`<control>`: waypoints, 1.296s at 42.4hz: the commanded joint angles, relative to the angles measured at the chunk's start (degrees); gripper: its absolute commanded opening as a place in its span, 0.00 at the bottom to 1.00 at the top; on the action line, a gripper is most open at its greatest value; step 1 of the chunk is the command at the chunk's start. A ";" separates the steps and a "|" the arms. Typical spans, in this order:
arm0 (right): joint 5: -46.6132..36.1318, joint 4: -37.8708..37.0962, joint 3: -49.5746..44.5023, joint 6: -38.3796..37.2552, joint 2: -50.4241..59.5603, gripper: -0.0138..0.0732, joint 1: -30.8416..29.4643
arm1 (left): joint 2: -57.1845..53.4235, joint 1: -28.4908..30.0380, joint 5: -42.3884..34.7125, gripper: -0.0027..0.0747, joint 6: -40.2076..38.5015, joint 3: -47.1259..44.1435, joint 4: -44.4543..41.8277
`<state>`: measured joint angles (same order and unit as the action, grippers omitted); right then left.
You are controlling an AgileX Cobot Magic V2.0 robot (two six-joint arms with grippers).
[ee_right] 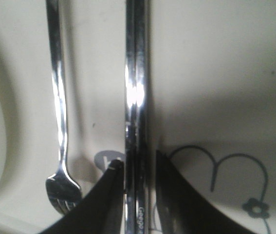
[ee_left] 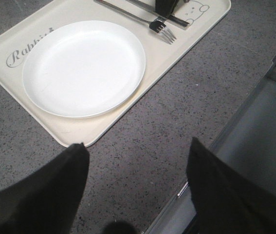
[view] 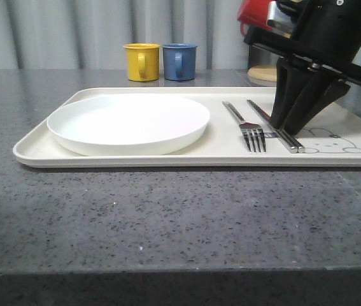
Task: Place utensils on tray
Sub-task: 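Lower the chopsticks beside the fork and release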
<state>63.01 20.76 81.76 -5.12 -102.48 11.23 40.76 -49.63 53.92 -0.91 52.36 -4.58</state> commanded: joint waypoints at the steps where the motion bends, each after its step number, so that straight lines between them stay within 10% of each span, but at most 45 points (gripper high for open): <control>1: -1.02 -0.62 1.88 1.51 4.87 0.41 -0.07 | -0.14 -0.41 -3.56 0.60 -0.70 1.57 0.33; 18: 8.06 -21.89 1.62 4.82 18.09 0.40 -3.88 | -0.14 -0.41 -3.78 0.60 -0.70 1.57 0.33; 35: 6.87 -21.95 1.62 11.79 15.89 0.40 -22.69 | -0.14 -0.41 -3.94 0.60 -0.70 1.57 0.33; 55: 2.22 -21.42 1.62 11.84 6.39 0.51 -26.46 | -0.14 -0.41 -3.94 0.60 -0.70 1.57 0.33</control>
<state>66.51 -0.58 81.76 6.27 -97.13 -14.74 40.76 -49.63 53.92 -0.91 52.36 -4.58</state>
